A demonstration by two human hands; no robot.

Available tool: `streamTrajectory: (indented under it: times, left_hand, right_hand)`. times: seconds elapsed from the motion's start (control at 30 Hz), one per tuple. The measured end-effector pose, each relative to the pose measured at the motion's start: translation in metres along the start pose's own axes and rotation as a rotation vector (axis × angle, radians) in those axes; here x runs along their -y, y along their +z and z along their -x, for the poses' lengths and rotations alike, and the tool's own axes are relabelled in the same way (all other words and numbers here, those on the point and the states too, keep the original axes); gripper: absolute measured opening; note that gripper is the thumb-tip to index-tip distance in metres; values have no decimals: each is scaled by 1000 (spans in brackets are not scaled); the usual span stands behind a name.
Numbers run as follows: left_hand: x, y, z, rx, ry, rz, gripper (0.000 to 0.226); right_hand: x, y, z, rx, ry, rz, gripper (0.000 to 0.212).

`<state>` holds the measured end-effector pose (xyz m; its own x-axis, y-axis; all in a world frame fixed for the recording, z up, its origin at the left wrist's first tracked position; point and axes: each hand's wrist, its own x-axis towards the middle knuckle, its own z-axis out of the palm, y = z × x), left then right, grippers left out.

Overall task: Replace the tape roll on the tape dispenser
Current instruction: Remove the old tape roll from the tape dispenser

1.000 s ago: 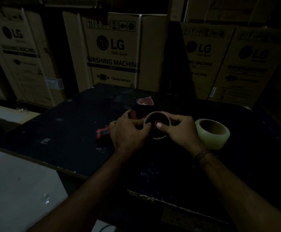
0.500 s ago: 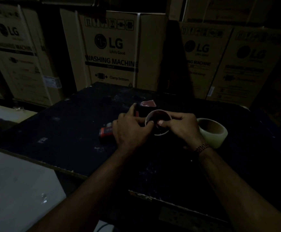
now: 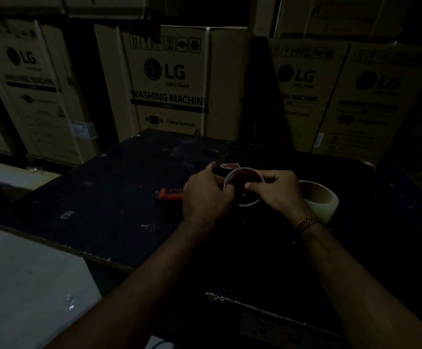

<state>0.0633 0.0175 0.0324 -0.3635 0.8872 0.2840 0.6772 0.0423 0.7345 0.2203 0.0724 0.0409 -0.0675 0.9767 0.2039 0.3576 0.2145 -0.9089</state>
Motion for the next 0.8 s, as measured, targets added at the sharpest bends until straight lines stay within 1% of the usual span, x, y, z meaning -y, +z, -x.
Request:
streamTrajectory:
  times: [0.1, 0.13, 0.23, 0.3, 0.37, 0.43, 0.5, 0.57, 0.67, 0.73, 0.8]
  left_hand:
    - [-3, -5, 5, -20, 57, 23, 30]
    - [-2, -5, 5, -30, 77, 31, 28]
    - [-4, -12, 4, -56, 80, 9, 36]
    - [-8, -18, 5, -112, 95, -35, 32]
    - [-12, -30, 5, -172, 92, -82, 33]
    - [-12, -47, 3, -187, 56, -124, 37]
    - [-4, -70, -1, -162, 8, -220, 43]
    - [6, -93, -4, -122, -53, -305, 45]
    - [30, -126, -6, -116, -154, -339, 41]
    - [49, -143, -6, -133, -220, -354, 39]
    - [68, -160, -3, -145, -281, -359, 42]
  right_hand:
    - [1, -3, 2, 12, -55, -10, 28]
    - [3, -3, 4, 14, -79, -2, 27]
    - [10, -5, 9, -15, -192, 54, 29]
    - [13, -6, 11, -61, -309, 176, 47]
    - [15, -5, 14, -46, -435, 286, 67]
    - [17, -1, 18, 5, -520, 282, 76]
    - [19, 3, 24, 10, -558, 238, 80]
    - [19, 8, 28, -11, -564, 217, 79]
    - [31, 21, 35, -13, -553, 230, 69]
    - [45, 36, 43, 27, -566, 283, 68]
    - [58, 56, 56, 86, -584, 318, 64]
